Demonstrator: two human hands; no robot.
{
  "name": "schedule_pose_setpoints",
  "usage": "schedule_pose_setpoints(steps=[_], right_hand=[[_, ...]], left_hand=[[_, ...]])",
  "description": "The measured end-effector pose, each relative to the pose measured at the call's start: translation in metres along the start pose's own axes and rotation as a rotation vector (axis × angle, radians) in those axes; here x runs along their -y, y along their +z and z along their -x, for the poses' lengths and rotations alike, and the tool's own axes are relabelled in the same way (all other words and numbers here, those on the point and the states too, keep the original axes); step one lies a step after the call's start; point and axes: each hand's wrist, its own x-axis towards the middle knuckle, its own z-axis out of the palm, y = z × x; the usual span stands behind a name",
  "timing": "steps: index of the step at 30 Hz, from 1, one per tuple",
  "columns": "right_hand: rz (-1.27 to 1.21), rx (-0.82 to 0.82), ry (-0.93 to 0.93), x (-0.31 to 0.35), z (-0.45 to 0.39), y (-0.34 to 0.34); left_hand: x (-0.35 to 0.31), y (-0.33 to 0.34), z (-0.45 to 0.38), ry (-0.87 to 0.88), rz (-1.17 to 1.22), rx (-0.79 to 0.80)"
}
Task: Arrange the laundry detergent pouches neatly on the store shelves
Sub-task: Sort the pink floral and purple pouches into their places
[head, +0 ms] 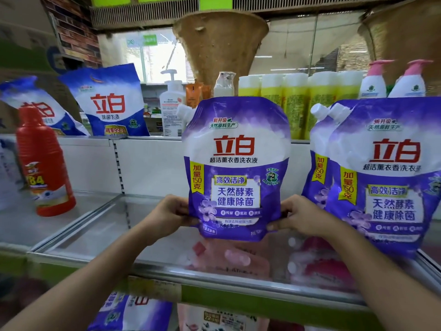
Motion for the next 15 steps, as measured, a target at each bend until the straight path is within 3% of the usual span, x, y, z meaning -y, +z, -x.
schedule_pose_setpoints(steps=[12,15], right_hand=[[-0.098,0.028,0.112,0.008,0.006,-0.003],[-0.230,0.031,-0.009,0.013,0.006,-0.007]], left_hand=[[-0.004,-0.017,0.008,-0.045,-0.003,0.110],[-0.019,-0.023,0.014,-0.068,0.064,0.138]])
